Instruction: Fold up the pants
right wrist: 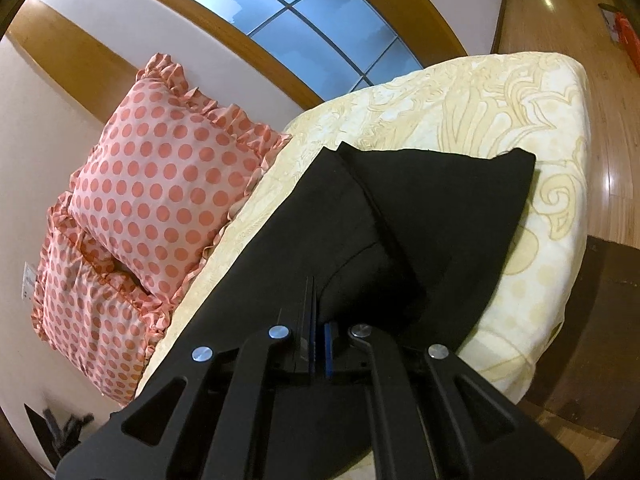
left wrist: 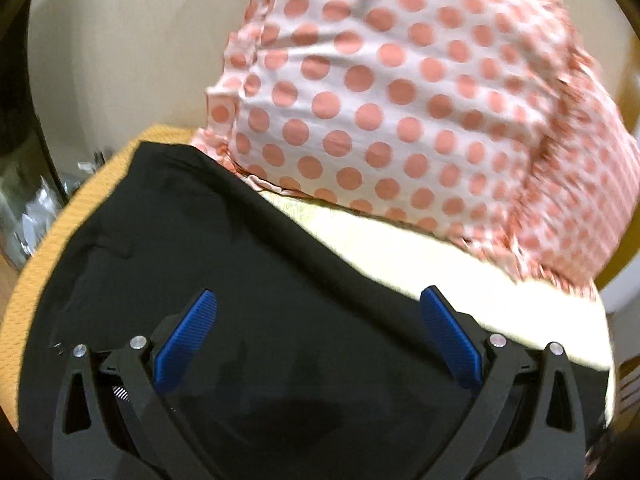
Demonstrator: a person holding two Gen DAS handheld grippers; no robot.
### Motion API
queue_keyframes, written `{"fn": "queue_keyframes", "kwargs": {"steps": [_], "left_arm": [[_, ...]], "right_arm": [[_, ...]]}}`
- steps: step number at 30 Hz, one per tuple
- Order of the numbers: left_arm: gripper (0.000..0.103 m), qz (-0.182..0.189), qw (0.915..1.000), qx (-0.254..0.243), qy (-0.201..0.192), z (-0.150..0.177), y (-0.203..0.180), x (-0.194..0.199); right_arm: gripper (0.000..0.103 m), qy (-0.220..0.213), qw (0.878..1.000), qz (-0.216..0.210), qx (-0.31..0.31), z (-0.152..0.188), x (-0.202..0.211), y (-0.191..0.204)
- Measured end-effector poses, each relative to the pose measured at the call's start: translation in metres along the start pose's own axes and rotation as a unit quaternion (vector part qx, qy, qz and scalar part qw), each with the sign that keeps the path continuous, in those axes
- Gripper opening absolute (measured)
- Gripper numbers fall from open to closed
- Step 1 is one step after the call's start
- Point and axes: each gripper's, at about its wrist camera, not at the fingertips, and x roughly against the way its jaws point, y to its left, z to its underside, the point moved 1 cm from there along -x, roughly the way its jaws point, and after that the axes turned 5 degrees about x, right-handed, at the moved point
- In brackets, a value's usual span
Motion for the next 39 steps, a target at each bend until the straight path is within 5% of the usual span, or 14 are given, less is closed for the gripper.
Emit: {"fn": "queue_keyframes", "kwargs": {"steps": [5, 8, 12, 15, 23, 29, 35, 39], "left_arm": [[0.091, -0.069, 0.9964, 0.018, 0.045, -0.035, 0.0, -0.068], [0.077, -0.09, 0.9921, 0.055, 0.068, -0.045, 0.016, -0.096], [0.024, -0.028, 0.9872, 0.143, 0.064, -0.04, 0.043, -0.106], [0.011, -0.022, 0.9866, 0.153, 0.052, -0.034, 0.051, -0.088], [0.008, 0.033, 0.9933, 0.105, -0.034, 0.002, 0.058, 0.058], [0.012, 0.036, 0.9909, 0.081, -0.101, 0.099, 0.08, 0.166], [0.012, 0.013, 0.9902, 0.12, -0.07, 0.2, 0.111, 0.161], [0.012, -0.008, 0.9888, 0.119, -0.09, 0.229, 0.12, 0.159]], "right_arm": [[0.002, 0.004, 1.0, 0.003, 0.008, -0.002, -0.001, 0.001], [0.002, 0.008, 1.0, 0.005, 0.015, -0.003, -0.003, 0.001], [0.002, 0.01, 1.0, 0.003, 0.018, -0.004, -0.006, 0.001], [0.002, 0.006, 1.0, 0.002, 0.023, -0.006, -0.008, 0.005], [0.002, -0.028, 0.999, 0.0, 0.046, -0.03, 0.002, 0.018], [0.002, -0.058, 0.996, 0.012, 0.06, -0.05, 0.022, 0.018], [0.002, -0.028, 0.997, 0.044, 0.056, -0.042, 0.016, 0.0], [0.002, -0.021, 0.997, 0.052, 0.049, -0.038, 0.018, -0.009]]}}
